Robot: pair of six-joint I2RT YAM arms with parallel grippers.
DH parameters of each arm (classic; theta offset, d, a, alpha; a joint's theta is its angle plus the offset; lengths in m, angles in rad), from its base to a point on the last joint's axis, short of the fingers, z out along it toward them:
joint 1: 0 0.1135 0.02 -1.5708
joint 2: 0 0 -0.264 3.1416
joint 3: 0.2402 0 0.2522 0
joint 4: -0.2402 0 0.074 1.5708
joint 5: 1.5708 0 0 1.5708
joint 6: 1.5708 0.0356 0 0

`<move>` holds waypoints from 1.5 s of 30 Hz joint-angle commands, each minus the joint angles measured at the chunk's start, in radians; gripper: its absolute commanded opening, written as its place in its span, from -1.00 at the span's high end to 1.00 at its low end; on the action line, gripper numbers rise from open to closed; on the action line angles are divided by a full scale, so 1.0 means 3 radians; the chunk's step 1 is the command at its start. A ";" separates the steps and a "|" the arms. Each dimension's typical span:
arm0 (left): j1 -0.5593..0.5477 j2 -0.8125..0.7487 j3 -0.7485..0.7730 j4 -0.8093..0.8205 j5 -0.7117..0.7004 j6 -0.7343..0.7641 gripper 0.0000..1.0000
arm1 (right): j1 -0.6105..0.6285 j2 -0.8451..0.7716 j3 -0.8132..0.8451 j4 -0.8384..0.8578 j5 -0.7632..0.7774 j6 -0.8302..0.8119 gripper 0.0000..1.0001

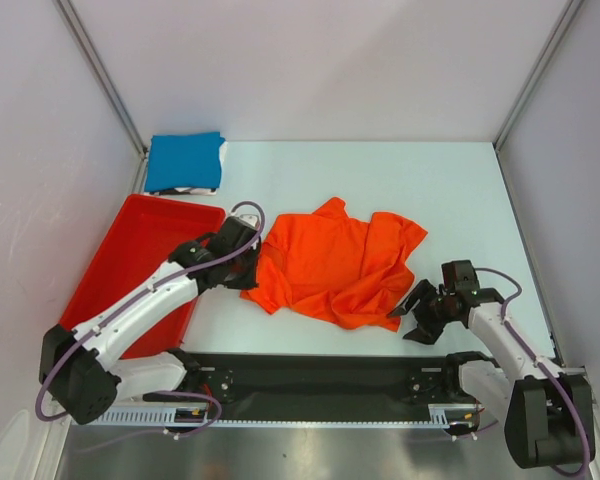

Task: Fold and stack the t-shirts
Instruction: Flatten the tshirt out

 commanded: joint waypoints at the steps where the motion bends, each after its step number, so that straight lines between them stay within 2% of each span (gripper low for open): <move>1: -0.0015 -0.0192 0.0178 -0.0065 0.0106 -0.0139 0.99 | -0.0082 -0.0056 -0.0119 0.0399 -0.0289 0.0382 -0.41; 4: -0.0015 -0.0233 0.0199 -0.0090 0.0142 -0.0165 0.99 | -0.0113 -0.0097 -0.0272 0.0669 -0.0396 0.0714 -0.29; 9: -0.0015 -0.0264 0.0188 -0.0096 0.0203 -0.0175 0.99 | -0.0164 -0.0302 -0.0478 0.0727 -0.0484 0.1205 -0.15; 14: -0.0015 -0.0299 0.0219 -0.0111 0.0203 -0.0170 0.99 | -0.0240 -0.0833 -0.0483 0.0303 -0.0387 0.1563 -0.15; 17: -0.0015 -0.0320 0.0219 -0.0126 0.0203 -0.0170 0.99 | -0.0266 -0.0951 -0.0452 0.0053 -0.0335 0.1711 -0.18; 20: -0.0015 -0.0345 0.0219 -0.0142 0.0188 -0.0181 1.00 | -0.0271 -0.1115 -0.0503 -0.0015 -0.0213 0.1946 -0.32; 24: -0.0015 -0.0356 0.0219 -0.0147 0.0198 -0.0175 0.99 | -0.0276 -0.1008 -0.0713 0.0261 -0.0192 0.2268 -0.39; 29: -0.0015 -0.0340 0.0260 -0.0167 0.0208 -0.0140 0.99 | -0.0271 -0.0462 -0.0820 0.0966 -0.0100 0.2458 -0.08; 31: -0.0015 -0.0340 0.0275 -0.0172 0.0198 -0.0124 0.99 | -0.0271 -0.0318 -0.0714 0.0962 -0.0060 0.2332 0.08; 32: -0.0015 -0.0340 0.0285 -0.0167 0.0193 -0.0124 1.00 | -0.0271 -0.0262 -0.0561 0.0886 -0.0029 0.2255 0.36; 34: -0.0015 -0.0351 0.0291 -0.0177 0.0178 -0.0109 0.99 | -0.0281 -0.0282 -0.0295 0.0525 0.0195 0.2015 0.80; 35: -0.0015 -0.0356 0.0286 -0.0177 0.0178 -0.0109 1.00 | -0.0286 -0.0282 -0.0142 0.0340 0.0318 0.1634 1.00; 39: -0.0015 -0.0397 0.0224 -0.0152 0.0172 -0.0104 0.99 | -0.0210 -0.0053 0.1073 -0.0540 0.1054 0.0492 1.00; 40: -0.0015 -0.0412 0.0209 -0.0132 0.0183 -0.0114 0.99 | 0.0008 -0.0006 0.1259 -0.0637 0.1364 0.0292 1.00; 42: -0.0015 -0.0422 0.0178 -0.0126 0.0198 -0.0114 0.99 | 0.0366 0.0223 0.1525 -0.0745 0.1657 -0.0208 1.00; 43: -0.0015 -0.0422 0.0173 -0.0126 0.0198 -0.0114 0.99 | 0.0808 0.0336 0.1760 -0.0892 0.1947 -0.0287 1.00; 45: -0.0015 -0.0443 0.0178 -0.0131 0.0203 -0.0119 1.00 | 0.1266 0.0642 0.1864 -0.0915 0.2194 -0.0501 1.00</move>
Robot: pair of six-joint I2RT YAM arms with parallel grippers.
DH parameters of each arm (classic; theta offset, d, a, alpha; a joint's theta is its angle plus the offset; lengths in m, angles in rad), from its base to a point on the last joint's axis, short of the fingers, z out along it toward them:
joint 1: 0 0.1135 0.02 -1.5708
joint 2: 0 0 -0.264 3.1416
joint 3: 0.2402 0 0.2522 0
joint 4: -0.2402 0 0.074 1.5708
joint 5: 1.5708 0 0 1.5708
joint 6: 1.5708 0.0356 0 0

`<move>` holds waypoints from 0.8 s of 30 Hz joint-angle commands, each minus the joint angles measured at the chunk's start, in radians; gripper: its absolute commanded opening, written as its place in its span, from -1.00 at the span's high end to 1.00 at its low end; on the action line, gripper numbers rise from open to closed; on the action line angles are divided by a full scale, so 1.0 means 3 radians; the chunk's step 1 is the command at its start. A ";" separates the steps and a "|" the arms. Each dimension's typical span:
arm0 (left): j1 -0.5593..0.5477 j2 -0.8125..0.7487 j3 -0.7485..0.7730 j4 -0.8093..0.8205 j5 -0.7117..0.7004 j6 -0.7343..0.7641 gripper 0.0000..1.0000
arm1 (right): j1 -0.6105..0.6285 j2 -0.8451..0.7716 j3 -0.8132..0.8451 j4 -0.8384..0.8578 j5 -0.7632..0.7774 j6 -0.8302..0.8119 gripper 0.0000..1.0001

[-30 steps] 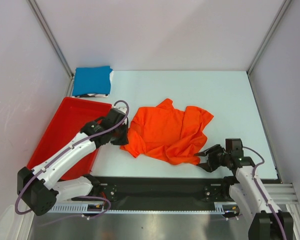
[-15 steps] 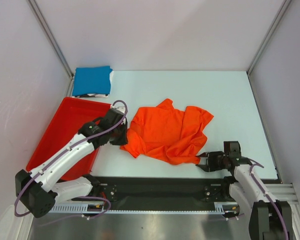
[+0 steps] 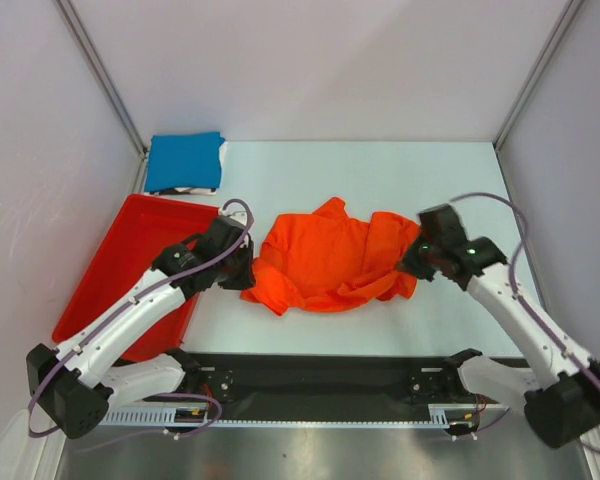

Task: Fold and stack the t-shirts
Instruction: Flatten the tshirt out

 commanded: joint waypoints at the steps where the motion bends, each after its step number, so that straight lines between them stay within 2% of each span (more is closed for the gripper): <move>1: -0.0015 -0.0116 0.0033 0.0059 0.0034 -0.0005 0.99 | 0.0986 0.0447 0.0166 -0.0407 0.0717 -0.0815 1.00; 3: -0.0015 -0.0116 0.0038 0.0059 0.0034 -0.0010 0.99 | 0.1413 0.0728 0.0202 -0.0280 0.0732 -0.0947 1.00; 4: -0.0015 -0.0111 0.0043 0.0049 0.0029 -0.0005 0.99 | 0.1582 0.1114 0.0238 -0.0203 0.0656 -0.0984 1.00; 5: -0.0015 -0.0111 0.0054 0.0034 0.0029 0.0000 0.99 | 0.1943 0.1321 0.0451 -0.0253 0.0711 -0.1014 1.00; 7: -0.0015 -0.0111 0.0064 0.0019 0.0014 0.0000 0.99 | 0.2232 0.1887 0.0723 -0.0436 0.1064 -0.1045 0.92; 8: -0.0015 -0.0111 0.0069 0.0018 0.0013 0.0000 0.99 | 0.2314 0.1992 0.0891 -0.0457 0.1085 -0.1040 0.70; 10: -0.0015 -0.0116 0.0079 0.0013 0.0003 -0.0015 0.99 | 0.2295 0.2064 0.0944 -0.0407 0.0957 -0.1010 0.43; 11: -0.0015 -0.0121 0.0094 -0.0002 0.0003 -0.0020 0.99 | 0.2274 0.1973 0.0949 -0.0402 0.0952 -0.1005 0.22; 12: -0.0015 -0.0121 0.0095 -0.0007 0.0013 -0.0035 0.99 | 0.2233 0.1896 0.0949 -0.0396 0.0942 -0.0999 0.19; 13: -0.0015 -0.0151 0.0089 -0.0012 0.0003 -0.0040 0.99 | 0.2203 0.1820 0.0944 -0.0437 0.0917 -0.0994 0.00; 16: -0.0015 -0.0208 0.0023 0.0013 0.0013 -0.0081 0.99 | 0.2009 0.1442 0.0852 -0.0544 0.0677 -0.0898 -0.28; 21: -0.0015 -0.0208 -0.0033 0.0018 0.0014 -0.0087 0.99 | 0.1610 0.0696 0.0398 -0.0448 -0.0038 -0.0357 -0.32; 24: -0.0015 -0.0183 -0.0018 0.0029 0.0034 -0.0076 0.99 | 0.1201 0.0342 -0.0174 -0.0024 -0.0681 0.0235 -0.66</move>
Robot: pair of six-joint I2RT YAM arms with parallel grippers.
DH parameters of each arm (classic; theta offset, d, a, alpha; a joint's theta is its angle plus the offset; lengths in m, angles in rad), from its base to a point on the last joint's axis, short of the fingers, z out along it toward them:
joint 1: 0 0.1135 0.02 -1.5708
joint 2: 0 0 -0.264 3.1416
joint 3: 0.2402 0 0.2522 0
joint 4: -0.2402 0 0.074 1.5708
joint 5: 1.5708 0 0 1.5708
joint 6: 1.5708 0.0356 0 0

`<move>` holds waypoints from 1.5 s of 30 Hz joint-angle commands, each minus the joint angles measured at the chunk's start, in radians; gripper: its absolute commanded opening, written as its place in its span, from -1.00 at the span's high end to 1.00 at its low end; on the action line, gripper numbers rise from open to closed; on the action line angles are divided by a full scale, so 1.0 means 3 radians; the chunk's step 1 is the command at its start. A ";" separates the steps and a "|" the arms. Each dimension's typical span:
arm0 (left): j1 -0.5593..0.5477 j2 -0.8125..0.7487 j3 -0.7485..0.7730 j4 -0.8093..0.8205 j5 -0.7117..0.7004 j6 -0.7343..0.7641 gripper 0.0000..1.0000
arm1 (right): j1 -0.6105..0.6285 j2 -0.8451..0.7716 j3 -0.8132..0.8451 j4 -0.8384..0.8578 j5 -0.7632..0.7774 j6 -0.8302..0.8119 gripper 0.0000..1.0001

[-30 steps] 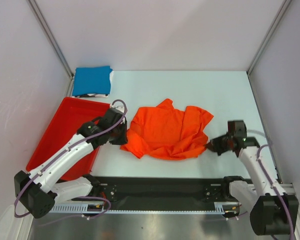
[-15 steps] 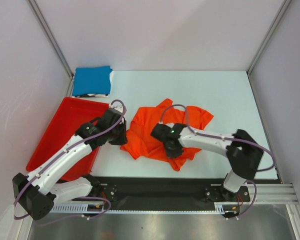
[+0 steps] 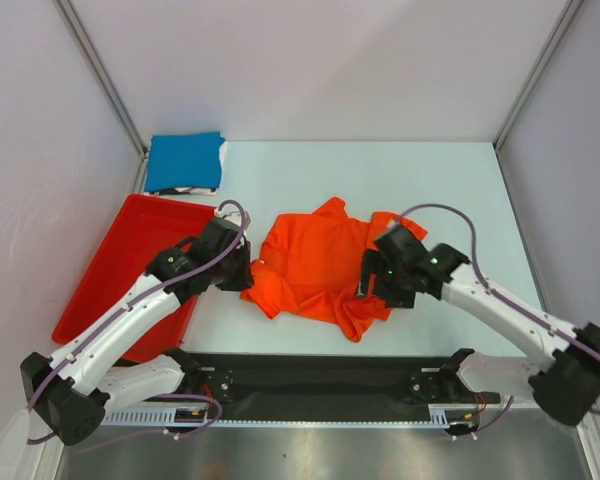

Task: Fold and stack the t-shirts
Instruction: Flatten the tshirt out

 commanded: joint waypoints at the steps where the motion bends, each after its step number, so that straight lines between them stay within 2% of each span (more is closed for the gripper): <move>1: -0.0015 -0.0016 0.0014 0.0045 0.0039 -0.0052 0.99 | -0.0318 -0.0441 -0.0654 0.0439 -0.0824 0.0780 -0.68; 3: -0.0015 0.0015 0.0050 0.0025 0.0039 -0.0032 1.00 | -0.0528 -0.0596 -0.0769 0.0523 -0.0799 0.0965 -0.63; 6: -0.0015 0.0035 0.0075 0.0020 0.0029 -0.0006 0.99 | -0.0656 -0.0562 -0.0683 0.0692 -0.0753 0.0675 -0.47; 7: -0.0015 0.0030 0.0080 0.0020 0.0024 -0.0006 1.00 | -0.0661 -0.0490 -0.0632 0.0641 -0.0707 0.0426 -0.40; 8: -0.0015 0.0030 0.0075 0.0020 0.0024 -0.0011 0.99 | -0.0661 -0.0348 -0.0570 0.0595 -0.0677 0.0328 -0.17; 10: -0.0015 0.0010 0.0070 0.0015 0.0034 -0.0021 0.99 | -0.0590 -0.0265 -0.0478 0.0696 -0.0793 0.0174 0.13; 11: -0.0015 0.0000 0.0055 0.0020 0.0029 -0.0027 0.99 | -0.0549 -0.0214 -0.0473 0.0783 -0.0880 0.0047 0.17; 13: -0.0015 -0.0036 0.0034 0.0030 0.0014 -0.0037 1.00 | -0.0330 -0.0162 -0.0391 0.0860 -0.0850 -0.0087 0.14; 14: -0.0015 -0.0041 0.0029 0.0025 0.0008 -0.0037 0.99 | -0.0222 -0.0137 -0.0350 0.0886 -0.0820 -0.0300 -0.08; 15: -0.0015 -0.0046 0.0024 0.0025 0.0008 -0.0047 0.99 | -0.0156 -0.0040 -0.0309 0.0876 -0.0738 -0.0429 -0.21; 17: -0.0015 -0.0067 0.0019 0.0025 0.0008 -0.0057 0.99 | 0.0034 0.0062 -0.0181 0.0799 -0.0636 -0.0725 -0.32; 21: -0.0015 -0.0057 0.0014 0.0055 0.0029 -0.0062 0.99 | 0.0320 0.0379 0.0110 0.0488 -0.0024 -0.1547 -0.28; 28: -0.0015 -0.0036 0.0009 0.0076 0.0044 -0.0062 0.99 | 0.0423 0.0533 0.0218 0.0446 -0.0078 -0.2494 -0.02; 38: -0.0015 0.0030 0.0065 0.0086 0.0060 -0.0047 1.00 | 0.0500 0.0840 0.0284 0.0415 -0.0206 -0.2895 -0.11; 45: -0.0015 0.0046 0.0065 0.0091 0.0054 -0.0052 0.99 | 0.0479 0.0932 0.0264 0.0441 -0.0236 -0.2966 -0.04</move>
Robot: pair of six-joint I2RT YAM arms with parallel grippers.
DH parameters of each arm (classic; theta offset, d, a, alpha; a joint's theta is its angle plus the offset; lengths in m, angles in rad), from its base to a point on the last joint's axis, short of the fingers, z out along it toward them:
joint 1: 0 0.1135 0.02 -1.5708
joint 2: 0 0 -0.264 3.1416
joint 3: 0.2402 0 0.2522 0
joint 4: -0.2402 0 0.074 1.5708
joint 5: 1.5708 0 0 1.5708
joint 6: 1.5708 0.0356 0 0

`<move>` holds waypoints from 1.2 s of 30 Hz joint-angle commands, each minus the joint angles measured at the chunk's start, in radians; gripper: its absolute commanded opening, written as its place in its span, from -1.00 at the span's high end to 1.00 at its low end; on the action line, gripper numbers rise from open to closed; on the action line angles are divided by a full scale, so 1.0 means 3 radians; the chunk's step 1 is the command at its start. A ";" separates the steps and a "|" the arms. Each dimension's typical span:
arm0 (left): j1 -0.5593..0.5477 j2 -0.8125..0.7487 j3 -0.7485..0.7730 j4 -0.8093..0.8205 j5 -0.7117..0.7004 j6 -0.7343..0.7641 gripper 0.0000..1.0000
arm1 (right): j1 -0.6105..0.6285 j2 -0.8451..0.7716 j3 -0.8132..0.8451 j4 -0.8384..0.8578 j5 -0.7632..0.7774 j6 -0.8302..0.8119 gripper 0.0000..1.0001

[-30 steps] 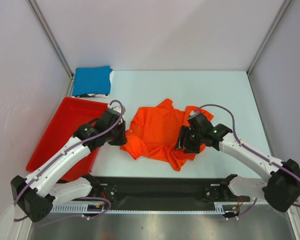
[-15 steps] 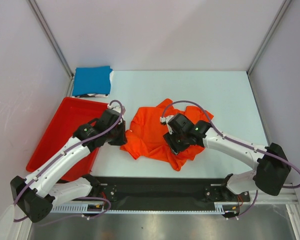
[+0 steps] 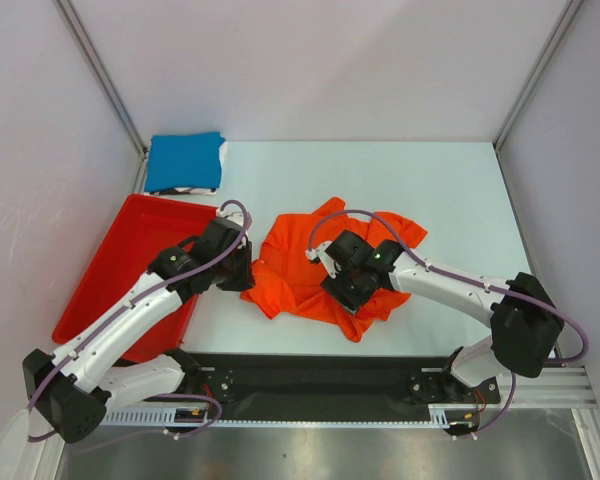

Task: Fold and stack the t-shirts
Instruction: Flatten the tshirt out

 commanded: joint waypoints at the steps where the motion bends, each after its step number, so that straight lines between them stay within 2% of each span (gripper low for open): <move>1: -0.0012 -0.0004 0.0065 0.0087 0.0030 -0.0058 0.99 | -0.0014 0.0038 0.0050 0.0024 -0.0023 -0.0122 0.02; 4: -0.0012 0.0011 0.0065 0.0092 0.0035 -0.0064 0.99 | -0.0055 0.0053 0.0024 0.0024 -0.0069 -0.0158 0.13; 8: -0.0012 0.0027 0.0065 0.0103 0.0040 -0.0074 1.00 | -0.0116 0.0054 -0.0006 0.0039 -0.0110 -0.0193 0.17; 14: -0.0012 0.0047 0.0065 0.0123 0.0051 -0.0089 0.99 | -0.0127 0.0115 0.0009 0.0060 -0.0095 -0.0168 -0.05; 21: -0.0012 0.0057 0.0075 0.0149 0.0066 -0.0105 0.99 | -0.0111 0.0196 0.0009 0.0106 -0.0202 -0.0168 -0.04; 24: -0.0012 0.0047 0.0075 0.0134 0.0056 -0.0110 0.99 | -0.0106 0.0171 0.0040 0.0101 -0.0090 -0.0148 0.10; 25: -0.0012 0.0042 0.0075 0.0133 0.0056 -0.0110 0.99 | -0.0111 0.0151 0.0045 0.0096 -0.0074 -0.0142 0.21; 31: -0.0012 0.0032 0.0045 0.0154 0.0071 -0.0130 0.99 | -0.0198 -0.0002 0.0081 0.0070 -0.0064 -0.0091 0.41; 33: -0.0012 0.0027 0.0045 0.0164 0.0081 -0.0135 0.99 | -0.0203 -0.0013 0.0081 0.0075 -0.0084 -0.0081 0.59; 34: -0.0012 0.0027 0.0050 0.0164 0.0081 -0.0135 0.99 | -0.0209 -0.0013 0.0081 0.0065 -0.0099 -0.0076 0.80; 36: -0.0012 0.0027 0.0075 0.0154 0.0081 -0.0135 0.99 | -0.0224 -0.0013 0.0071 0.0045 -0.0090 -0.0025 1.00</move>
